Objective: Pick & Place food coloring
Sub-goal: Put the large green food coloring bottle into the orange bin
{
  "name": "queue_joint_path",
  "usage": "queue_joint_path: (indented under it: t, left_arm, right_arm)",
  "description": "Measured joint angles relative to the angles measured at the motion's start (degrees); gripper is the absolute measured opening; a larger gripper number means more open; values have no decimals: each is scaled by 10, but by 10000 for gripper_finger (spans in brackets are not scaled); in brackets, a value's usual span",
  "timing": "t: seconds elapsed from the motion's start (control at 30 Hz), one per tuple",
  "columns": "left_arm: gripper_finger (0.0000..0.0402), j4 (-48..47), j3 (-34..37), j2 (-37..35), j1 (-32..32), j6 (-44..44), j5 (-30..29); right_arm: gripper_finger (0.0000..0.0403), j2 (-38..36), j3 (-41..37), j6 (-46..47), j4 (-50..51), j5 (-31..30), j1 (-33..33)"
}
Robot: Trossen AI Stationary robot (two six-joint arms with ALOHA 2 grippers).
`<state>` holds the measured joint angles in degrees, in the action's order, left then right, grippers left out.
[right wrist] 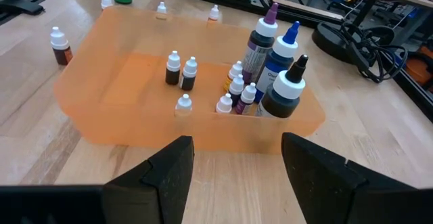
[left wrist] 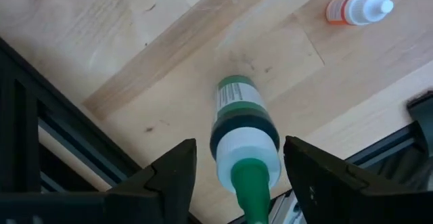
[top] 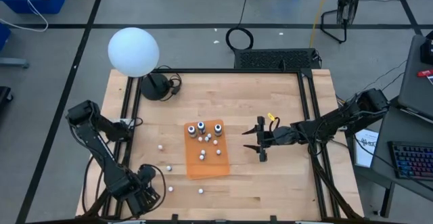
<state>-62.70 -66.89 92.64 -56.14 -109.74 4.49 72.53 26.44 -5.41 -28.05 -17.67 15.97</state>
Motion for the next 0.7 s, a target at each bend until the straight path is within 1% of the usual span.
queue_joint_path:
  t: [0.17, 0.37, 0.43, 0.53, 0.7]
  left_arm:
    - [225, 0, 0, 0, 0, 30, 6]
    - [224, -1, 0, 0, 0, 21, 17]
    - [217, -1, 0, 0, 0, 27, 18]
    - [191, -1, 0, 0, 0, 36, 17]
    - [127, -1, 0, 0, 0, 80, -1]
  right_arm:
    - [212, 0, 0, 0, 0, 0, 0]
    - [212, 0, 0, 0, 0, 0, 0]
    - [212, 0, 0, 0, 0, 0, 0]
    - [212, 0, 0, 0, 0, 0, 0]
    - [212, 0, 0, 2, 0, 0, 0]
